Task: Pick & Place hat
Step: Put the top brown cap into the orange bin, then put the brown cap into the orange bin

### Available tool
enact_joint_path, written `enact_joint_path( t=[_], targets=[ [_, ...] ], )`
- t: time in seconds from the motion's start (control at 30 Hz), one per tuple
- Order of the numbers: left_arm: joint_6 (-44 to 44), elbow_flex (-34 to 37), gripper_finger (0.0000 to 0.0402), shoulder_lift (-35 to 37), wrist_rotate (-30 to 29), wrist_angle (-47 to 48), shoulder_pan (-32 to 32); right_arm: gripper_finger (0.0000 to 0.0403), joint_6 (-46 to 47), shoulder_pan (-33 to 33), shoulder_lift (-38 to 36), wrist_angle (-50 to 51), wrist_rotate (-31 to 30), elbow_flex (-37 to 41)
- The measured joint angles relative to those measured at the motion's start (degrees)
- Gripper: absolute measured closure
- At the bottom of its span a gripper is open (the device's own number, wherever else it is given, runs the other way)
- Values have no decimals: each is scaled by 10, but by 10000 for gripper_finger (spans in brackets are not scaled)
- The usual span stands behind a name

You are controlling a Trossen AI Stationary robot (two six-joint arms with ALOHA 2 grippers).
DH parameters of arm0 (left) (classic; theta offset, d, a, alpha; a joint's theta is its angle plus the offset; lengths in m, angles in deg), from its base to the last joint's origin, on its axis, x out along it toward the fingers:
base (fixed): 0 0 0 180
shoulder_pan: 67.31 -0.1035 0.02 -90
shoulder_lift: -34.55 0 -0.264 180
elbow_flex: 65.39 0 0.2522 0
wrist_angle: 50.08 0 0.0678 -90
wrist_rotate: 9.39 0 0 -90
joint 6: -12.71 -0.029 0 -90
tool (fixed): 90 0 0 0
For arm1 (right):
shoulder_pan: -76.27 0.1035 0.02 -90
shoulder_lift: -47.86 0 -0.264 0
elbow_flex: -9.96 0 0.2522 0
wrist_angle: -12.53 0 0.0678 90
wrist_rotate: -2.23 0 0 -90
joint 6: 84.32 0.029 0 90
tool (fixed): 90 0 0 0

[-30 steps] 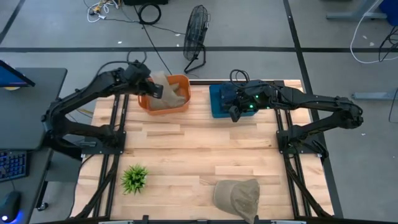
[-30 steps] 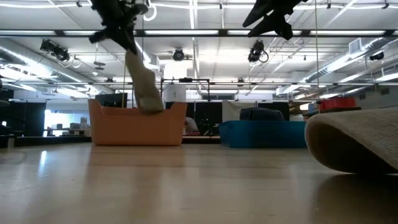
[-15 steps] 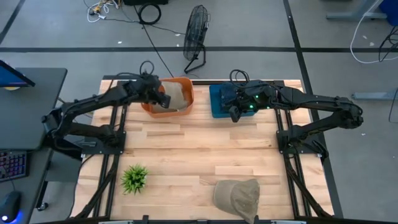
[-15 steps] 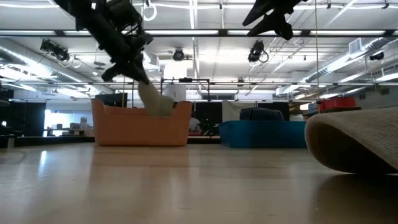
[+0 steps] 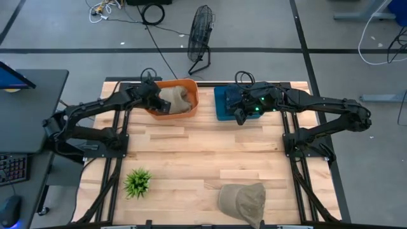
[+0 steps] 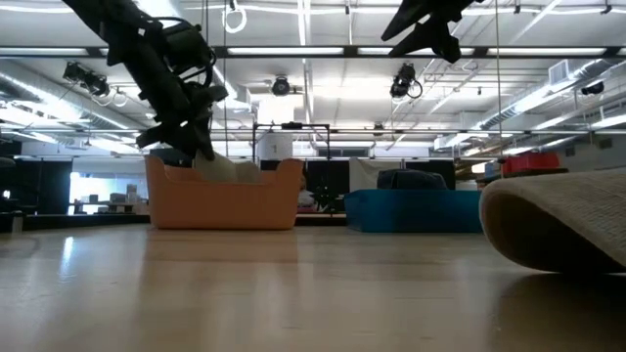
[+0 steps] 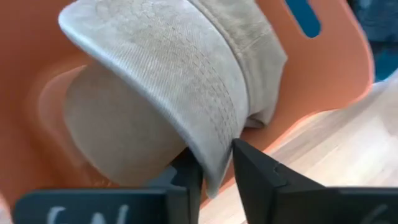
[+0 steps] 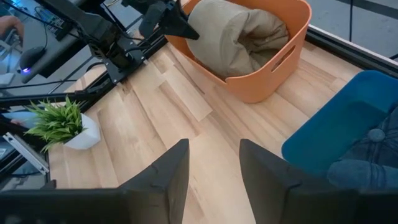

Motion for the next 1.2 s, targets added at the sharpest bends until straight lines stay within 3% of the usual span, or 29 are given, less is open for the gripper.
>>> enact_joint_path(
  t=[0.23, 0.47, 0.7, 0.87, 1.03, 1.2],
  targets=[
    [-1, -36, 239, 1, 24, 86, -8, 259, 0, 0, 0, 0, 19, 0],
    [-48, -169, 201, 1, 21, 272, -7, 259, -4, 0, 0, -20, 51, 0],
    [-60, -279, 217, 2, -15, 302, -7, 259, 16, 2, 0, -17, 166, 0],
    [-35, -305, 237, 2, -15, 275, 0, 259, 87, 46, 0, 65, 259, 0],
    [-30, -307, 254, 2, -15, 235, 17, 259, 197, 139, 0, 181, 257, 0],
    [-30, -307, 261, 1, -15, 214, 38, 259, 371, 236, 1, 221, 179, 0]
  ],
)
